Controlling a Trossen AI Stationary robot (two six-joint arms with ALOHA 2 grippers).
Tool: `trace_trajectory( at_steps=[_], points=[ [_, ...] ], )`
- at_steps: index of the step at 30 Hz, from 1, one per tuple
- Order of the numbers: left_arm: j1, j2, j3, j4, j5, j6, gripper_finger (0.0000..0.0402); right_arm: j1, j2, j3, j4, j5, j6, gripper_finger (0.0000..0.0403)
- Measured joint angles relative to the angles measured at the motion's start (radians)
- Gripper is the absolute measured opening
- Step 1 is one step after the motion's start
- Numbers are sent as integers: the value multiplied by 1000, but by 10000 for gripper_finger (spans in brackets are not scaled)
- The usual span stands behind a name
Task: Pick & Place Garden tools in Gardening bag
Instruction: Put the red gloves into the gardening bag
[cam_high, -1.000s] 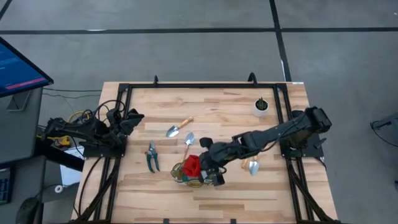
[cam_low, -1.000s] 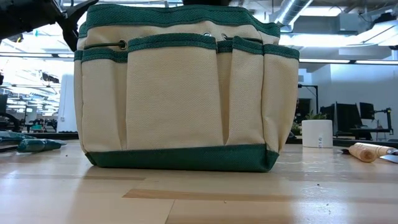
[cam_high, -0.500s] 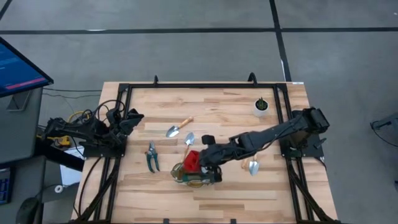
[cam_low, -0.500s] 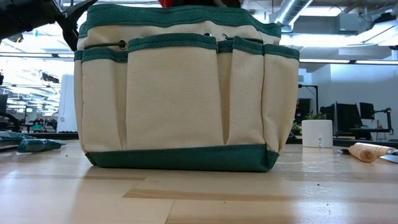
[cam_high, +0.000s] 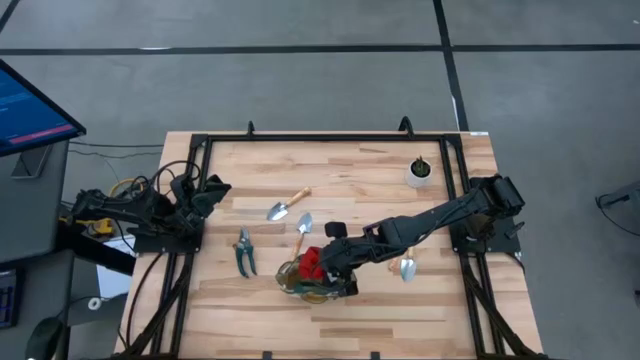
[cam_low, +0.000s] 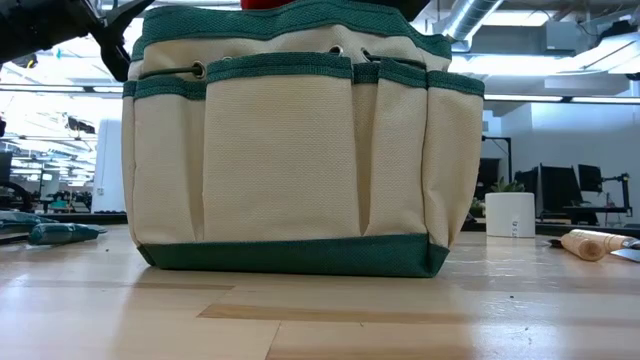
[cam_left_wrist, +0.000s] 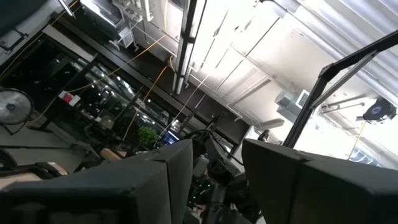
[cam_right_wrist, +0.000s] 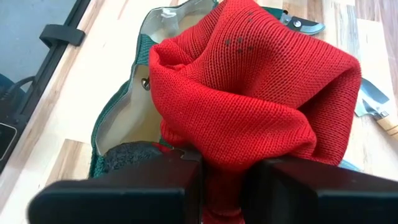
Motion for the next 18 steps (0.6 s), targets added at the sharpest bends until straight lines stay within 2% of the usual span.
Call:
trace_trajectory(
  at_steps=[3,8,11,14,18],
  points=[
    [0,0,0,3,0,0,131,0,0,0,0,0,0,94],
    [0,0,0,3,7,0,131,0,0,0,1,0,0,214],
    [0,0,0,4,14,0,131,0,0,0,1,0,1,271],
    [0,0,0,5,18,0,131,2,1,12,-17,0,0,302],
    [0,0,0,6,18,0,131,12,1,77,-76,-1,-19,306]
  ],
)
